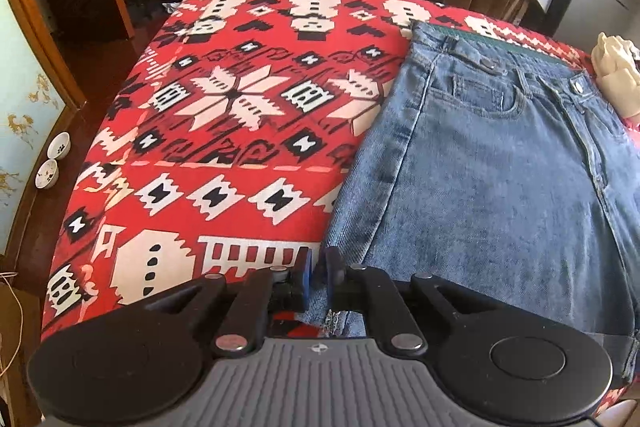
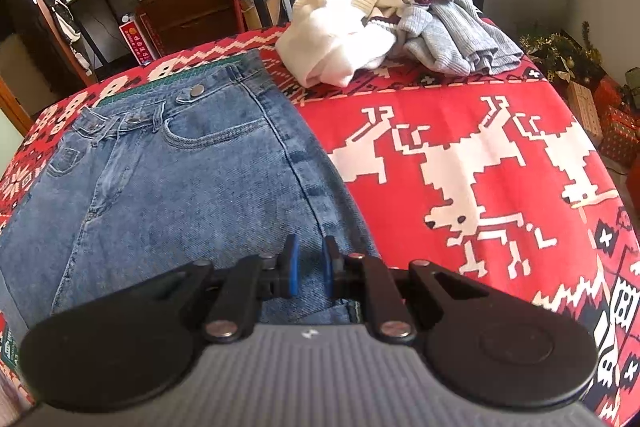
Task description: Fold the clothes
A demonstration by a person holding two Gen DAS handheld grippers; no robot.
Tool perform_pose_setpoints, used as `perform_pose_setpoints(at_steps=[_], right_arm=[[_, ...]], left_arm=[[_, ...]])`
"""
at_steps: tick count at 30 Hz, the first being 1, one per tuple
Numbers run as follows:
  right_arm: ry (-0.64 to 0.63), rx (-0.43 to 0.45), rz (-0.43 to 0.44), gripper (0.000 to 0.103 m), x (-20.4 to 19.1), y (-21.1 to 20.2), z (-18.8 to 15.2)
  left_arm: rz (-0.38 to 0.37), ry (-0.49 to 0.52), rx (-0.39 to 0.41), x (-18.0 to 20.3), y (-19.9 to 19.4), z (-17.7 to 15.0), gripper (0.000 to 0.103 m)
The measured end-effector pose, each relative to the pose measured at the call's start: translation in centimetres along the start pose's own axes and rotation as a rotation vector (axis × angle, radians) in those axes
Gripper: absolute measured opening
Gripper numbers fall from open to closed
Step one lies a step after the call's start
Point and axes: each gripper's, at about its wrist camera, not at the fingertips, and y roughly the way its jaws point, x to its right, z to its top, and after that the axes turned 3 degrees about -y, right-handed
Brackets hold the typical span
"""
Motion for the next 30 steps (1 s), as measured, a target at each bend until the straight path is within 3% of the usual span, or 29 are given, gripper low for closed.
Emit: perform_pose_setpoints(at_steps=[9,13,16,21,30], right_arm=[[-0.057,0.044,-0.025,0.012,-0.9,0.3,1.9],[-0.022,0.030,-0.010,0.012,-1.1,2.1,2.7],[-0.009,0.003,-0.005,0.012,-1.0,3.2,2.4],[-0.027,-0.011,0.011,0.011,-0.7,2.4,1.4],[-0.009,-0.050,0.017,0.010,0.5,-0.3,-1.6]], left_arm=[[-0.061,-0.026,0.129,1.3,-0.2,2.3,0.007],[-0.127,-0.072,0.102,2.2,2.2,3.2,0.007],[-0.116,-0.079,0.075,2.5,3.4,2.9,0.007],[-0.105,-0.082,0.074,1.9,2.8,1.9,0.012],[-0.090,-0.113,0.050,0.6,1.0,0.0,0.011]])
